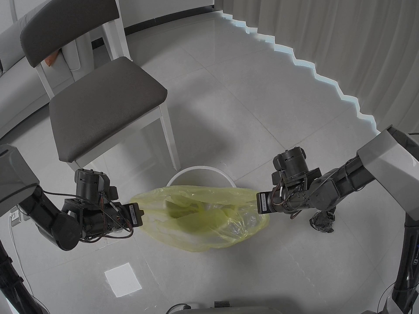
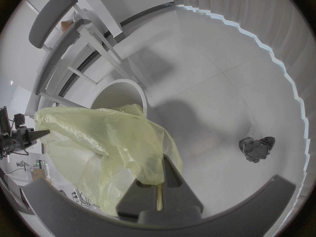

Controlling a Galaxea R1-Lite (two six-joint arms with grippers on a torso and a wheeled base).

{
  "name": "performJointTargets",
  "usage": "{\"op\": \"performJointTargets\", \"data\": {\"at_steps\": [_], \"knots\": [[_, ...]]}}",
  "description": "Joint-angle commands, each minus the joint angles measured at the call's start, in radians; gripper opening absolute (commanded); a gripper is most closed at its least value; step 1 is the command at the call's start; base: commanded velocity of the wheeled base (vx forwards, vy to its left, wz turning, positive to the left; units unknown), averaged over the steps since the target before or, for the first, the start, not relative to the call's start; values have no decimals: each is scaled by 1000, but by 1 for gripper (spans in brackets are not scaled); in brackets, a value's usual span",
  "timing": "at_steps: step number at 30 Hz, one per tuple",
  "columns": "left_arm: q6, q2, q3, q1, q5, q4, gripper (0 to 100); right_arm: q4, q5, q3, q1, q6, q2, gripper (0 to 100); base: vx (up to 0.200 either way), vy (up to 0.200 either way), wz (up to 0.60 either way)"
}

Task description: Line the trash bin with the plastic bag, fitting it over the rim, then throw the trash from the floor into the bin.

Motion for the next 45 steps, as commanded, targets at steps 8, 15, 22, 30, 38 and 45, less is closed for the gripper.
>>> {"op": "performJointTargets", "data": {"at_steps": [8,15,22,30,38,45], "knots": [[-4,205,-113,34,-4,-97,0,-1,4,-269,-18,5,223,0,0,0,0],[-6,280,-176,32,-4,-117,0,90,5,-443,-42,5,300,0,0,0,0],[-73,302,-169,38,-3,-241,0,81,5,-494,-50,11,320,0,0,0,0],[-78,296,-162,61,-7,-275,0,32,9,-493,-64,11,283,0,0,0,0],[-76,303,-150,58,-7,-278,0,1,12,-483,-58,18,288,0,0,0,0],[-71,273,-96,61,-7,-275,0,24,12,-413,-59,5,248,0,0,0,0]]}}
